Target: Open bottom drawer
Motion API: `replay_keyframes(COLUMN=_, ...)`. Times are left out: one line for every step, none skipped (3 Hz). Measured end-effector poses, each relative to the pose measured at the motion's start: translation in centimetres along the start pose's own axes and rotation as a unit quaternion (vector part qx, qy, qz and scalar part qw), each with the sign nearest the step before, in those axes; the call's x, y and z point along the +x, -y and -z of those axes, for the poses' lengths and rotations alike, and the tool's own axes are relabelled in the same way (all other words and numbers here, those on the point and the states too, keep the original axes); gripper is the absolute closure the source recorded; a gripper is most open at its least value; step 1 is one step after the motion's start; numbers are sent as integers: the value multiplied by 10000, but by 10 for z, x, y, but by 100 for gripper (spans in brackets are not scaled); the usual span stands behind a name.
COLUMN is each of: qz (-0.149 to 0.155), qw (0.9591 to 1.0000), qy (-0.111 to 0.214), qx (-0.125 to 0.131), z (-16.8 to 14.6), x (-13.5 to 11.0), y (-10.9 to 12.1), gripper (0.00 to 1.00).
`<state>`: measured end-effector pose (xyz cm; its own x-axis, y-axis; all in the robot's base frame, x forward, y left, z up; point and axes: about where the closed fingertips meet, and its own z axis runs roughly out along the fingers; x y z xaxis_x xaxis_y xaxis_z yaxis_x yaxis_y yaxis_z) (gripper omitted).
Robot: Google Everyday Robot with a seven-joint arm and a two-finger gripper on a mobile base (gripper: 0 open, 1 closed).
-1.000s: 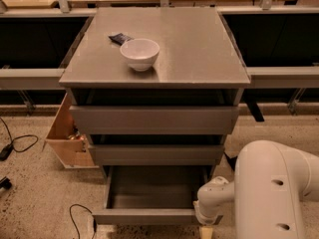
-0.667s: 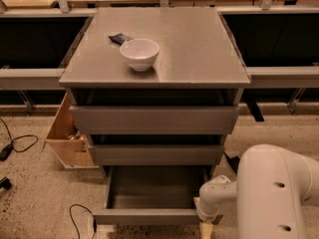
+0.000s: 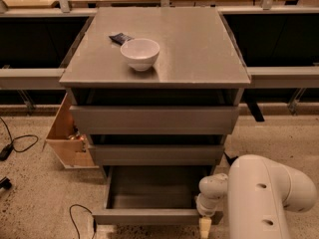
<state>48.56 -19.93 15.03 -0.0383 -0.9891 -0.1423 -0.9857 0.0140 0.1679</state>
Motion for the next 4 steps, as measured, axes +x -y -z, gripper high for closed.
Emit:
replay_keyframes(qz=1, qw=9996, qy=-148, qx=219, z=17, x=-5, y=12, gripper=27)
replay_keyframes(qz=-118, qw=9990, qy=-379, qx=-199, z=32, x=-14, y=-62, gripper=58)
replay_keyframes(qz=-157, qw=9980, qy=-423, qx=-449, z=30, x=-13, y=-87, gripper=81)
replay_keyframes(qz=-181, qw=9969, qy=-419, qx=-640, z=25, x=-10, y=-98, gripper=100)
